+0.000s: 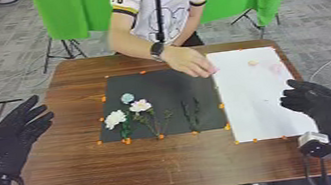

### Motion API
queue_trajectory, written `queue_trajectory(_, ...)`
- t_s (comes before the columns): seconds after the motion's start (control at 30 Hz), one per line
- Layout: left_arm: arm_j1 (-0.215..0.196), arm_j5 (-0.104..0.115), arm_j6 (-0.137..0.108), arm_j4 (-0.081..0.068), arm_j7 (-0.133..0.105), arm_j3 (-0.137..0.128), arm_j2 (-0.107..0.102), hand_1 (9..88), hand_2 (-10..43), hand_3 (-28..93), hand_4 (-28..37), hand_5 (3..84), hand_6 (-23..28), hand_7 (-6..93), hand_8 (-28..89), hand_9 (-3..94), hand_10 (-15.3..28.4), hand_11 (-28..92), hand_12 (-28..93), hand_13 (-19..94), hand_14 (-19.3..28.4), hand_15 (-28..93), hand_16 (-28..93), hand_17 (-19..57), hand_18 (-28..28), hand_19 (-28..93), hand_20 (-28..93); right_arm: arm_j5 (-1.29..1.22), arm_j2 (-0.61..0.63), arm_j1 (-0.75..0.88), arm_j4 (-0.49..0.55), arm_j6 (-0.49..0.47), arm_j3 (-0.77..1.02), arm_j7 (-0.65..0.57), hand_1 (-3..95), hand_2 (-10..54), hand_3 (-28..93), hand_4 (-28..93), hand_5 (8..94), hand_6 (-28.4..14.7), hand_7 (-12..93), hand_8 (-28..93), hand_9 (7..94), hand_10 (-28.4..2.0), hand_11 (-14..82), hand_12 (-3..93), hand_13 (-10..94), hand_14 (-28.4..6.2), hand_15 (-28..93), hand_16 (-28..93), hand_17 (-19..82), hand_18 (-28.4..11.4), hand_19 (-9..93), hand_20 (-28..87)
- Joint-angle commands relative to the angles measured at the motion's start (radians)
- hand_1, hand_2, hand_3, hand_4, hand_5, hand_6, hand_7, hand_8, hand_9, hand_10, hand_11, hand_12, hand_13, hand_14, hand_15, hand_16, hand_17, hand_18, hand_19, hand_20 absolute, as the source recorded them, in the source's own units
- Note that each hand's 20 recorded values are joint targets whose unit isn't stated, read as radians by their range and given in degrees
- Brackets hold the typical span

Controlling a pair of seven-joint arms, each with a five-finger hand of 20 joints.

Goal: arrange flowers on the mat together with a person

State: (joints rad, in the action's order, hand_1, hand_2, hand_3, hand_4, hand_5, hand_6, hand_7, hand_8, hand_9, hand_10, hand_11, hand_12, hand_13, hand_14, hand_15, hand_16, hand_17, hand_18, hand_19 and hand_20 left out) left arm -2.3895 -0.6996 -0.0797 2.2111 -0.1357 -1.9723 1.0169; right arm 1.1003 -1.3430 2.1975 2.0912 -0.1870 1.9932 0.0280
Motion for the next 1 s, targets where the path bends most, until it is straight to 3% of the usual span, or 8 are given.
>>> queue_trajectory(0.03,-0.02,0.003,0.004,-0.003,0.0,0.004,0.006,26.1,0.3,71,-24.1,34.1,4.6,16.1,-8,30.1,12.9,20,20,25,15.7,33,2,-7.1,23.1,48,16,0.013,0.031,-0.008,0.002,0.044,-0.058,-0.008,25.3,-0.8,86,-22,48.4,-2.8,25,-12,48.7,-14.3,23.4,26.1,41,-11.6,41,24,14,-19.6,54,35)
queue_trajectory(0.2,-0.022,0.006,-0.015,-0.001,0.011,0.012,0.007,26.2,0.3,71,-24.3,34.1,4.6,16.1,-8,30.1,12.9,20,20,25,15.7,33,2,-7.2,23.1,48,16,0.013,0.036,-0.031,-0.008,0.063,-0.086,-0.014,25.3,-0.7,86,-22,48.5,-2.8,25,-12,48.7,-14.3,23.4,26.1,41,-11.6,41,24,14,-19.6,54,35)
queue_trajectory(0.27,-0.035,0.001,0.001,0.002,0.012,0.009,0.02,26.2,0.2,71,-24.4,34.2,4.7,16.2,-8,30.1,12.9,20,20,25,15.7,33,2,-7.2,23.1,48,16,0.018,0.039,-0.042,-0.012,0.054,-0.091,-0.021,25.3,-0.7,86,-22,48.5,-2.8,25,-12,48.6,-14.4,23.3,26.1,41,-11.6,41,24,14,-19.6,54,35)
queue_trajectory(0.33,-0.017,0.002,-0.001,-0.004,0.01,0.022,0.009,26.3,0.2,71,-24.4,34.2,4.6,16.2,-8,30.1,12.9,20,20,25,15.7,33,2,-7.2,23.1,48,16,0.019,0.046,-0.043,-0.004,0.077,-0.096,-0.02,25.1,-0.7,86,-22,48.4,-2.8,25,-12,48.6,-14.4,23.2,26.1,41,-11.6,41,24,14,-19.6,54,35)
queue_trajectory(0.5,-0.039,0.008,-0.012,0.005,0.006,-0.008,0.003,26.3,0.4,71,-24.4,34.1,4.7,16.2,-8,30.0,12.9,20,20,25,15.6,33,3,-7.1,23.1,48,16,0.022,0.07,-0.078,-0.013,0.08,-0.122,-0.029,25.1,-0.7,86,-22,48.5,-2.8,25,-12,48.6,-14.4,23.1,26.1,41,-11.6,41,24,14,-19.6,54,35)
queue_trajectory(0.7,-0.023,0.009,-0.011,-0.001,-0.008,0.004,-0.002,26.2,0.3,71,-24.3,34.1,4.7,16.2,-8,30.1,12.9,20,20,25,15.7,33,2,-7.2,23.1,48,16,0.021,0.078,-0.08,-0.01,0.089,-0.128,-0.029,25.1,-0.7,86,-22,48.5,-2.8,25,-12,48.7,-14.3,23.0,26.1,41,-11.7,41,24,14,-19.6,54,35)
queue_trajectory(0.9,-0.042,0.004,-0.006,0.007,0.006,-0.017,0.016,26.3,0.3,71,-24.4,34.1,4.7,16.2,-8,30.1,12.9,20,20,25,15.7,33,2,-7.1,23.1,48,16,0.025,0.074,-0.091,-0.017,0.088,-0.145,-0.034,25.1,-0.7,86,-22,48.5,-2.8,25,-12,48.8,-14.2,23.2,26.1,41,-11.6,41,24,14,-19.6,54,35)
queue_trajectory(1.0,-0.029,0.004,-0.005,0.0,0.007,-0.007,0.008,26.3,0.4,71,-24.4,34.1,4.6,16.2,-8,30.2,12.9,20,20,25,15.7,33,2,-7.1,23.1,48,16,0.027,0.084,-0.09,-0.017,0.101,-0.143,-0.03,25.3,-0.8,86,-22,48.6,-2.9,25,-12,48.9,-14.2,23.2,26.1,41,-11.6,41,24,14,-19.6,54,35)
